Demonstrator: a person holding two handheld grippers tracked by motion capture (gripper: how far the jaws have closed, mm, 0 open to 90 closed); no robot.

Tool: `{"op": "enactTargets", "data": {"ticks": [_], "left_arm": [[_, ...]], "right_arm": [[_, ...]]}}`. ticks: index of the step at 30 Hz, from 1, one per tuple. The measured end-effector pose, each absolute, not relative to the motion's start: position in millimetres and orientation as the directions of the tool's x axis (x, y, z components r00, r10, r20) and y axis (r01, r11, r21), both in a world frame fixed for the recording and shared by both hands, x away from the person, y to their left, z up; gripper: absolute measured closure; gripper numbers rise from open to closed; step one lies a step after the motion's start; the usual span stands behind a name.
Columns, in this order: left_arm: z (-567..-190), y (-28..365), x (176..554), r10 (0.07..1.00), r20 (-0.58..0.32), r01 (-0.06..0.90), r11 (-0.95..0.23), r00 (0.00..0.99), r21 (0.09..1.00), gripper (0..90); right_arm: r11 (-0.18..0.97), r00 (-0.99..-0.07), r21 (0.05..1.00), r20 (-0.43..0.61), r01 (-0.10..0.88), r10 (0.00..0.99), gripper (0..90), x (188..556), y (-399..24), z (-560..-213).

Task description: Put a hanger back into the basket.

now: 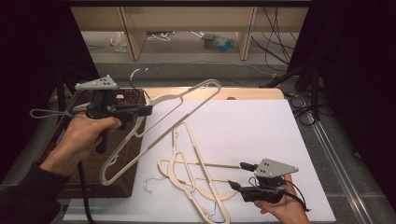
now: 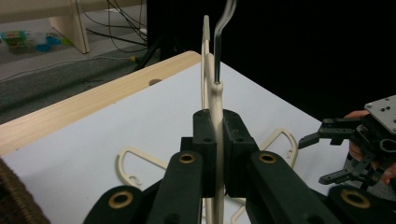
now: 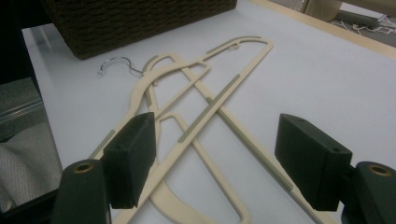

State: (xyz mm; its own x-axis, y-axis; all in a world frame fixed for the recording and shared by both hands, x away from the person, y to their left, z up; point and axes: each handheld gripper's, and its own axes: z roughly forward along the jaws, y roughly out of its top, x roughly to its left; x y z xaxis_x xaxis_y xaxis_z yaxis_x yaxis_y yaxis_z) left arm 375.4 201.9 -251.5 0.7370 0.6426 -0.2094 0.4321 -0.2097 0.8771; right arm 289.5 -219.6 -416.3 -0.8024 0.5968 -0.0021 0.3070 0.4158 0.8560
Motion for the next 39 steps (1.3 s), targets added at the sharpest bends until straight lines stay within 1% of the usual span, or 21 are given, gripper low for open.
{"op": "enactTargets", "data": {"ticks": [1, 2, 3, 4, 6, 7, 9, 10, 11, 12, 18, 22, 23, 24, 25, 30, 39], "left_arm": [[-252, 206, 377, 0.64, -0.218, 0.433, -0.198, 0.736, 0.879, 85.8], [-250, 215, 379, 0.659, -0.211, 0.438, -0.2, 0.722, 0.876, 85.9], [-250, 215, 379, 0.659, -0.211, 0.438, -0.2, 0.722, 0.876, 85.8], [-247, 226, 380, 0.68, -0.201, 0.443, -0.202, 0.706, 0.873, 85.8], [-247, 231, 381, 0.687, -0.199, 0.442, -0.196, 0.699, 0.875, 85.8], [-244, 244, 383, 0.709, -0.198, 0.45, -0.186, 0.677, 0.873, 85.9], [-244, 250, 384, 0.718, -0.193, 0.448, -0.182, 0.669, 0.876, 85.8], [-244, 263, 386, 0.733, -0.191, 0.444, -0.167, 0.653, 0.88, 85.8], [-244, 263, 386, 0.733, -0.191, 0.444, -0.167, 0.653, 0.88, 85.8], [-245, 277, 387, 0.748, -0.191, 0.452, -0.16, 0.635, 0.878, 85.9], [-257, 309, 395, 0.77, -0.192, 0.466, -0.15, 0.608, 0.872, 85.8], [-264, 321, 400, 0.782, -0.198, 0.473, -0.136, 0.591, 0.871, 85.9], [-266, 329, 401, 0.794, -0.172, 0.466, -0.153, 0.583, 0.871, 85.9], [-266, 329, 401, 0.794, -0.172, 0.466, -0.153, 0.583, 0.871, 85.9], [-269, 337, 403, 0.807, -0.153, 0.464, -0.163, 0.57, 0.871, 85.8], [-276, 356, 408, 0.822, -0.14, 0.461, -0.161, 0.552, 0.872, 85.9], [-290, 375, 409, 0.825, -0.098, 0.458, -0.206, 0.556, 0.865, 85.8]], "right_arm": [[0.418, -0.803, 0.855, -0.003, 0.306, 0.596, 30.2, 289, -219, -417], [0.417, -0.803, 0.856, -0.002, 0.307, 0.595, 30.2, 289, -219, -417], [0.419, -0.806, 0.854, 0.001, 0.308, 0.591, 30.2, 289, -219, -417], [0.42, -0.806, 0.853, 0.0, 0.308, 0.592, 30.2, 289, -219, -417], [0.421, -0.805, 0.853, -0.002, 0.308, 0.593, 30.2, 289, -220, -417], [0.421, -0.805, 0.852, 0.002, 0.313, 0.594, 30.2, 289, -220, -418], [0.42, -0.805, 0.852, 0.002, 0.312, 0.594, 30.2, 290, -220, -418], [0.423, -0.805, 0.849, 0.003, 0.315, 0.594, 30.2, 290, -221, -419], [0.423, -0.805, 0.849, 0.003, 0.315, 0.594, 30.2, 290, -221, -419], [0.421, -0.803, 0.85, 0.005, 0.318, 0.596, 30.2, 290, -221, -419], [0.41, -0.795, 0.856, 0.002, 0.315, 0.606, 29.8, 290, -222, -419], [0.411, -0.796, 0.856, 0.001, 0.314, 0.606, 29.5, 291, -221, -419], [0.412, -0.797, 0.855, 0.003, 0.315, 0.604, 29.4, 291, -221, -420], [0.412, -0.797, 0.855, 0.003, 0.315, 0.604, 29.4, 291, -221, -420], [0.413, -0.798, 0.854, 0.005, 0.317, 0.603, 29.4, 291, -221, -420], [0.41, -0.796, 0.854, 0.008, 0.32, 0.605, 29.4, 290, -222, -419], [0.416, -0.8, 0.852, 0.005, 0.318, 0.6, 29.5, 291, -221, -420]]}}
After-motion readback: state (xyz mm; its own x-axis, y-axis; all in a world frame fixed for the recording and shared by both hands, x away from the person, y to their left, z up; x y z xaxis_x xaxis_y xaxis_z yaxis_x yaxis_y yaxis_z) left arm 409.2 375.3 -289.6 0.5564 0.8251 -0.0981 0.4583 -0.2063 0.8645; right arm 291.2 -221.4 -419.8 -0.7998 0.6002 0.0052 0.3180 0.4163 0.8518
